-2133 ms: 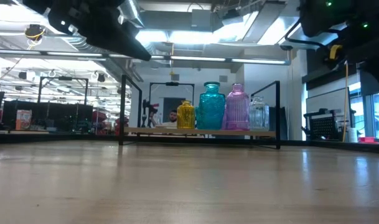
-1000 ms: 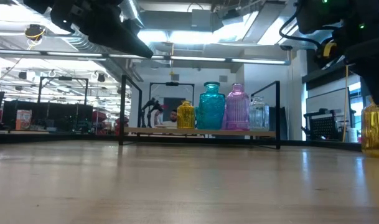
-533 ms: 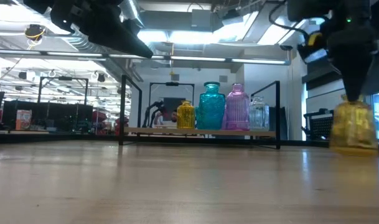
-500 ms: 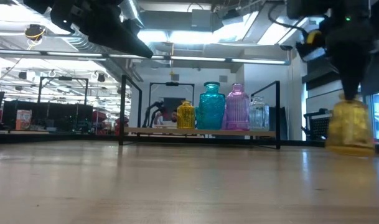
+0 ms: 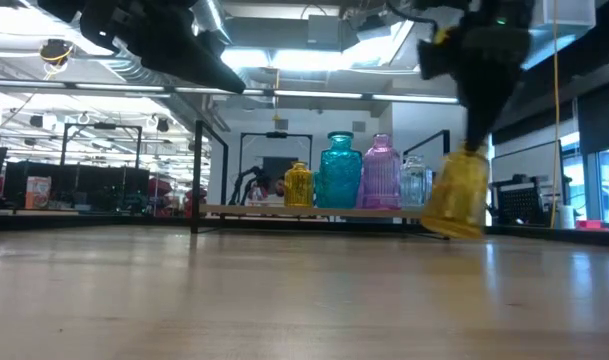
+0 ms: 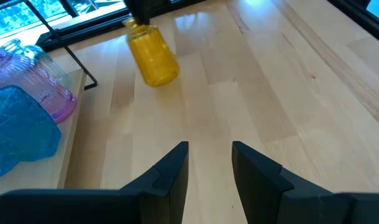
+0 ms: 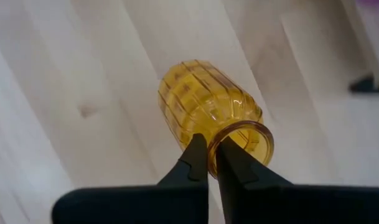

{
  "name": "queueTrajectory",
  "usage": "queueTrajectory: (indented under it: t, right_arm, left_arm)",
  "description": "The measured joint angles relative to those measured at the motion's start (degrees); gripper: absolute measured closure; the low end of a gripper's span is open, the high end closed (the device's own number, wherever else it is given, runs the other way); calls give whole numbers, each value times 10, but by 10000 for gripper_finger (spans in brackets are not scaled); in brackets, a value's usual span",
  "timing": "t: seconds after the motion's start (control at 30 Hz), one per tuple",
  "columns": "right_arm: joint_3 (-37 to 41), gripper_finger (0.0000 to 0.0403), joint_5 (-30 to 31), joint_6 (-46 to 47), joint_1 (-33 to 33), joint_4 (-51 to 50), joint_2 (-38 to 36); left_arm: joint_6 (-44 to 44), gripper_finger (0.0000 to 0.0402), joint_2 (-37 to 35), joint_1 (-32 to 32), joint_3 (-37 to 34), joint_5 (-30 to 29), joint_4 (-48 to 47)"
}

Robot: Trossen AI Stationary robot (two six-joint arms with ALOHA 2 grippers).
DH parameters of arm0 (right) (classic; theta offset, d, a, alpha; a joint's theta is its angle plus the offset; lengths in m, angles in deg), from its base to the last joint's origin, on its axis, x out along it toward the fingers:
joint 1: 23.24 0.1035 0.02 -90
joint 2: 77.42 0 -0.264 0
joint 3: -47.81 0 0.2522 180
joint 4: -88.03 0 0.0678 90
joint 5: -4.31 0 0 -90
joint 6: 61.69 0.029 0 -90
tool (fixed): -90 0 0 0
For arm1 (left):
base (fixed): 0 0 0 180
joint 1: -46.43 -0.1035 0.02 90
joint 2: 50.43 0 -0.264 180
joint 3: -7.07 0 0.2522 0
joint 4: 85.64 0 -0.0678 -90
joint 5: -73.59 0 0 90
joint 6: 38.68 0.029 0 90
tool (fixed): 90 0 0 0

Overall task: Sort vases onto shelf
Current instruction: Put the top yellow vase aligned with the other yellow vase on the shelf

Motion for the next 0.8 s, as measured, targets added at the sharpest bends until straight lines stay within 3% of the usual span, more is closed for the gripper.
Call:
queueTrajectory:
  t: [0.47,0.63,0.8]
  right_arm:
    - [-313,402,38,-186,-2,-16,187]
    - [-454,402,43,-236,-11,-68,254]
    - [-580,402,60,-268,-41,-126,315]
  left_arm:
    - [8,285,-5,0,0,73,-67]
    - [2,285,-13,0,0,141,-80]
    - [2,285,-43,-2,-19,156,-73]
